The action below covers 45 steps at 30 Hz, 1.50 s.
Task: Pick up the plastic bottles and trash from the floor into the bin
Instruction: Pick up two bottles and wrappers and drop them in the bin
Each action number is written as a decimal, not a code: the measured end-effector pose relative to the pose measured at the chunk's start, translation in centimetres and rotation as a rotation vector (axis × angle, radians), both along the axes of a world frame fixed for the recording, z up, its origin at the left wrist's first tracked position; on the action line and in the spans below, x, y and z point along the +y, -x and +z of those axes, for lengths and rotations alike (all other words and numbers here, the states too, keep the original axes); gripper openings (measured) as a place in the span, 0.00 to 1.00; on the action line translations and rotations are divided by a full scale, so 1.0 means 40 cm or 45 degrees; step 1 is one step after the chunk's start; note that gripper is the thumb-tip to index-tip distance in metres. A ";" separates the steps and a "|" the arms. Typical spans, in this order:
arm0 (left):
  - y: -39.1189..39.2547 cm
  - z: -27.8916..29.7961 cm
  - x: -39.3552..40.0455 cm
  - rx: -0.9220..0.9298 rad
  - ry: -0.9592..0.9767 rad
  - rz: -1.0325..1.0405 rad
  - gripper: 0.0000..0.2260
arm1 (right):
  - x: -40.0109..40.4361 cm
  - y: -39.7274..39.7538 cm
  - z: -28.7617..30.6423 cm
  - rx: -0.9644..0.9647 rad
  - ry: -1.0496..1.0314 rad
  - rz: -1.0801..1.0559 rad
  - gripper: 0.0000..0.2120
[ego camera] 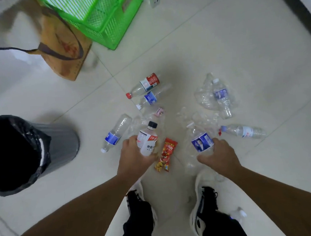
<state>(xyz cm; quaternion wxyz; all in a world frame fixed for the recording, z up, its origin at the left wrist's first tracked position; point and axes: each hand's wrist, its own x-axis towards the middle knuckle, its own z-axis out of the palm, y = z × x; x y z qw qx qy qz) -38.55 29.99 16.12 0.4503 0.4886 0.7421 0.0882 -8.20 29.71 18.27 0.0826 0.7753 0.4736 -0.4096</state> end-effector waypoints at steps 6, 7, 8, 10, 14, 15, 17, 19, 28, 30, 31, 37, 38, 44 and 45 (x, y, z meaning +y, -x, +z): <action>-0.029 -0.353 0.071 0.188 0.212 -0.132 0.48 | 0.086 -0.047 -0.368 -0.298 -0.105 0.376 0.25; -0.034 -0.409 0.072 0.309 0.260 -0.194 0.52 | 0.094 -0.052 -0.423 -0.313 -0.112 0.407 0.24; -0.038 -0.460 0.068 0.417 0.303 -0.243 0.54 | 0.100 -0.054 -0.470 -0.295 -0.133 0.415 0.21; -0.048 -0.534 0.040 0.486 0.349 -0.246 0.54 | 0.093 -0.048 -0.534 -0.211 -0.154 0.389 0.18; -0.060 -0.571 0.001 0.328 0.178 -0.133 0.45 | 0.040 -0.037 -0.570 -0.212 -0.094 0.372 0.27; -0.062 -0.560 -0.002 0.280 0.161 -0.111 0.40 | 0.027 -0.035 -0.566 -0.207 -0.052 0.366 0.29; -0.064 -0.516 -0.009 0.246 0.133 -0.090 0.35 | 0.007 -0.022 -0.537 -0.141 -0.010 0.286 0.28; -0.059 -0.452 -0.014 0.224 0.098 0.001 0.34 | -0.004 -0.013 -0.477 -0.094 -0.040 0.179 0.23; 0.010 -0.005 -0.089 0.055 0.068 0.377 0.33 | -0.001 0.017 -0.046 0.008 -0.138 0.186 0.24; 0.021 0.110 -0.115 0.034 0.051 0.499 0.32 | 0.002 0.034 0.057 0.035 -0.169 0.196 0.23; 0.027 0.164 -0.129 0.025 0.039 0.559 0.32 | 0.007 0.045 0.107 0.057 -0.178 0.201 0.22; 0.088 0.434 -0.228 -0.008 0.041 0.785 0.31 | 0.034 0.134 0.376 0.201 -0.179 0.202 0.17; 0.105 0.469 -0.239 -0.015 0.025 0.806 0.31 | 0.039 0.152 0.410 0.220 -0.179 0.212 0.16; 0.262 0.589 -0.303 -0.102 -0.094 1.003 0.31 | 0.041 0.320 0.537 0.276 -0.262 0.353 0.11; 0.295 0.595 -0.316 -0.123 -0.106 1.028 0.33 | 0.031 0.360 0.545 0.289 -0.265 0.361 0.11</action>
